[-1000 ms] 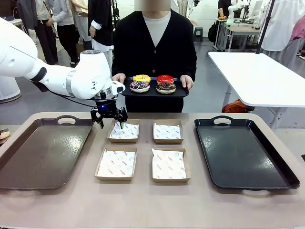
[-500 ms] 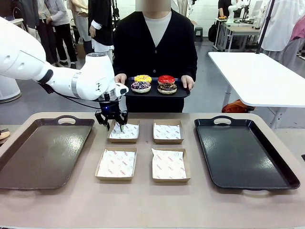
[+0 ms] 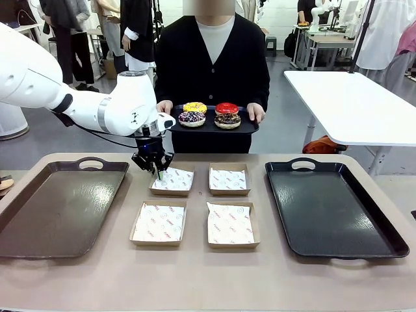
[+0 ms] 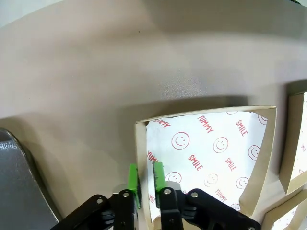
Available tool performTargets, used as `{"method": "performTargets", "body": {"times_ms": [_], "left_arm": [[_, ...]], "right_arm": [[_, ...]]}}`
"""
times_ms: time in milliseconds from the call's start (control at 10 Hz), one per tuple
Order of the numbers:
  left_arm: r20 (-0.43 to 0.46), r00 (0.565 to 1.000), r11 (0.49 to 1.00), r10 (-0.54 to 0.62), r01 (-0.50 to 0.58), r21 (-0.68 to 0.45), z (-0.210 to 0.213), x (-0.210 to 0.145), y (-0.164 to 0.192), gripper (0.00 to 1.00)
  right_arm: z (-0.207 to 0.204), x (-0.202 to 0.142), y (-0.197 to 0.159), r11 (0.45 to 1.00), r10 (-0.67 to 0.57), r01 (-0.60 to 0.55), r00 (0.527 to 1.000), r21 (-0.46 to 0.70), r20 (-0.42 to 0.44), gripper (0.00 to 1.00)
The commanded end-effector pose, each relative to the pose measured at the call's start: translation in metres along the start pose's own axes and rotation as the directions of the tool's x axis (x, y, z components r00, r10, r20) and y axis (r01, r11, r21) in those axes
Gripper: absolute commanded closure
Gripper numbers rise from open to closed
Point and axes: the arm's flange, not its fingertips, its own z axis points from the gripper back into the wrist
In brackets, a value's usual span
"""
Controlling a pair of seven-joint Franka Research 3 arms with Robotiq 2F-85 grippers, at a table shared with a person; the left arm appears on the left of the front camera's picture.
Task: Individually package the donuts and arrange them on the tray.
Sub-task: Pick up one Paper togo box.
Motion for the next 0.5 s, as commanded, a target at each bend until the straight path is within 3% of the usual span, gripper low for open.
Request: {"method": "performTargets", "body": {"times_ms": [0,400], "left_arm": [[-0.004,1.000,0.999,-0.024,0.024,0.035,0.0034,0.0030,0.0004,1.00],[-0.014,1.000,0.999,0.000,0.000,0.042,0.0053,0.0010,0.0020,1.00]], "right_arm": [[-0.0006,0.0006,-0.0001,1.000,0.002,-0.002,1.000,0.000,0.003,0.00],[-0.0006,0.0006,-0.0001,1.000,0.002,-0.002,1.000,0.000,0.003,0.00]]}}
